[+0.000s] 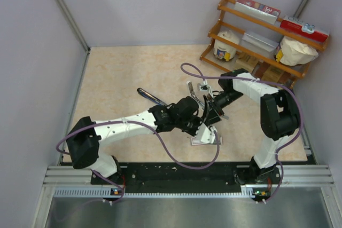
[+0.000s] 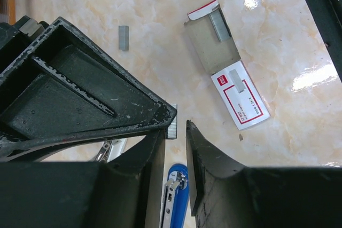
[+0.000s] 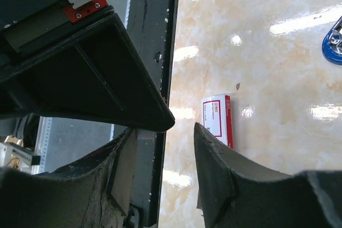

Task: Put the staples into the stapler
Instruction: Place the staple at the center of the board.

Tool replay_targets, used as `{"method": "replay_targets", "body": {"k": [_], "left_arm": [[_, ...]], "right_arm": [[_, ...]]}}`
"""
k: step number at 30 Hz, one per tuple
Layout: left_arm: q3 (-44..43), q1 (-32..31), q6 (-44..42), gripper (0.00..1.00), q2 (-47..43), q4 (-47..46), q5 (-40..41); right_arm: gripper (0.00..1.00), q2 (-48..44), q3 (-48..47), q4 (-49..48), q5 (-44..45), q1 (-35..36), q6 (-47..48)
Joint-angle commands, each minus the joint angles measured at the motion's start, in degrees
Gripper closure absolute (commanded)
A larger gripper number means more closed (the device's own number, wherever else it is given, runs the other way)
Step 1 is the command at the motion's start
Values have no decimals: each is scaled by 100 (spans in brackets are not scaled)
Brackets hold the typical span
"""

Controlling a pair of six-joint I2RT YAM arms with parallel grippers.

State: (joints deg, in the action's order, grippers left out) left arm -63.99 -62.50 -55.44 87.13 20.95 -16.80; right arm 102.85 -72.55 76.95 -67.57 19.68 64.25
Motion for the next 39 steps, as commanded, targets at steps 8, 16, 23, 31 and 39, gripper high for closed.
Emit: {"method": "replay_targets", "body": {"k": [8,16,23,31,39], "left_arm": [[-219,-61,51,83,76,-188,89],[-202,-69,68,91,111,-223,159],[-158,-61,148,73,120,-197,466],[289,-60,174,46,-47,-231,379],[536,-52,437,48,654,-381,905]], "right_arm": [[55,60,-250,795,-248,-52,263],[55,60,-259,813,-248,-52,281],[55,-19,-286,752,-143,-166,255],[55,-590,460,-1443,1165,-254,-1755],[55,-871,549,-2140,2230,-307,-2478]]}}
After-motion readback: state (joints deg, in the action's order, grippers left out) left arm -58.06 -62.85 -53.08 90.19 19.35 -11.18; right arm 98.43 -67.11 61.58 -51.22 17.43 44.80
